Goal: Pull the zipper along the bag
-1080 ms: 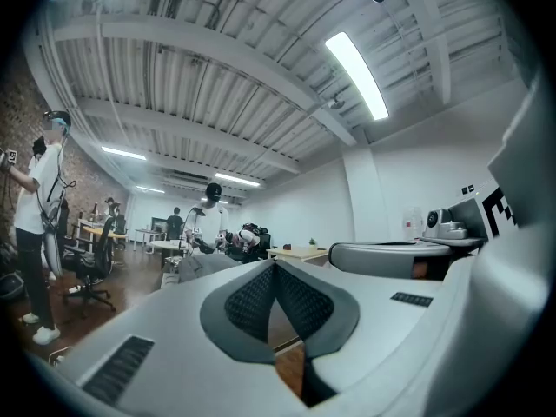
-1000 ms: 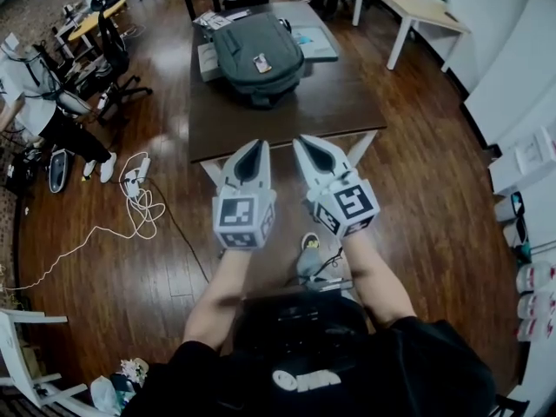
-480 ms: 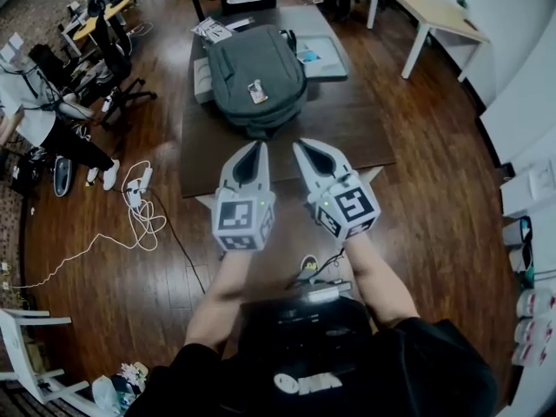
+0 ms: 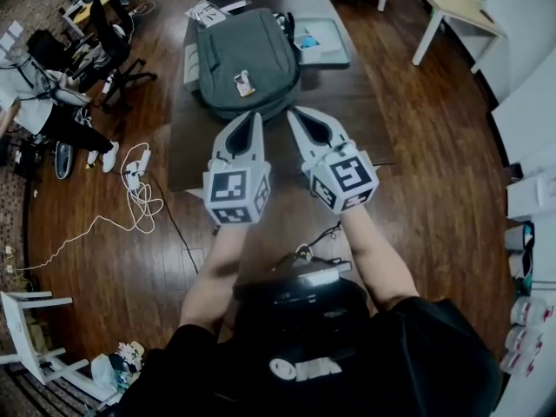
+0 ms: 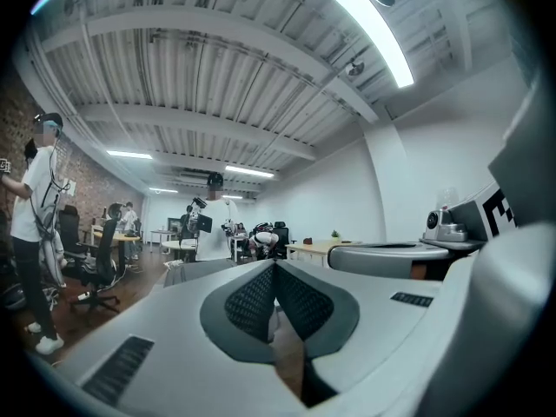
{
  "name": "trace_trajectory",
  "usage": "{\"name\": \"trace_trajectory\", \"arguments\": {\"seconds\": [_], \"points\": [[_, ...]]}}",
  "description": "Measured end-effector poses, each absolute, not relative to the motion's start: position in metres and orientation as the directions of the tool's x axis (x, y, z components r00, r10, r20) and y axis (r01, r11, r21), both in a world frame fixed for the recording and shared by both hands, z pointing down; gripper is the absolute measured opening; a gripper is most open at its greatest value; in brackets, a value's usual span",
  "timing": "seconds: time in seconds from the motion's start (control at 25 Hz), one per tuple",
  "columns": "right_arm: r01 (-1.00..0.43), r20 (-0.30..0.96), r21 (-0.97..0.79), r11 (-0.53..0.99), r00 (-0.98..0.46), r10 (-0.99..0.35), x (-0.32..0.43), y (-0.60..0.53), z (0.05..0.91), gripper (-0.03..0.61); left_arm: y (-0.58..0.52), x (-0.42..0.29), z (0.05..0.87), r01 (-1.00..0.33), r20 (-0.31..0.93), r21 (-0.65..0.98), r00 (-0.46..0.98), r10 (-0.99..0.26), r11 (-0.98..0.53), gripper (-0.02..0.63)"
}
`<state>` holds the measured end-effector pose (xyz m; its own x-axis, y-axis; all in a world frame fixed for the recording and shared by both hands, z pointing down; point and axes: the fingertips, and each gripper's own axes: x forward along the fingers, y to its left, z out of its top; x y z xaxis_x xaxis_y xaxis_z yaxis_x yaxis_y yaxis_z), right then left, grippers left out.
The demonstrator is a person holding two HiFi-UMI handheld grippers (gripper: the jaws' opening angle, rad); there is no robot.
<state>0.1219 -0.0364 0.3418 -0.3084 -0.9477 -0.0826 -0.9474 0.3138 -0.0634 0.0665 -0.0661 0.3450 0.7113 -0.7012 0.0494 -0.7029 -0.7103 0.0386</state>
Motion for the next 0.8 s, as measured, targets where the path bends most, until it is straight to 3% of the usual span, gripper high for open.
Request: {"name": "trace_trajectory", "arguments": {"seconds": [0.36, 0.8], "points": [[-0.964, -0.069, -0.008, 0.266, -0.265, -0.962, 0.119, -0.078, 0.331, 0.005, -0.100, 0.072, 0.329, -0.765, 0.017, -0.011, 0.643, -0.765, -0.644, -0.002], [-0.966, -0.062, 0.014, 0.257, -0.257, -0.964, 0.125, -0.107, 0.335, 0.005, -0.142, 0.080, 0.337, -0.756, 0.010, -0.012, 0.655, -0.756, -0.655, -0.002]]}}
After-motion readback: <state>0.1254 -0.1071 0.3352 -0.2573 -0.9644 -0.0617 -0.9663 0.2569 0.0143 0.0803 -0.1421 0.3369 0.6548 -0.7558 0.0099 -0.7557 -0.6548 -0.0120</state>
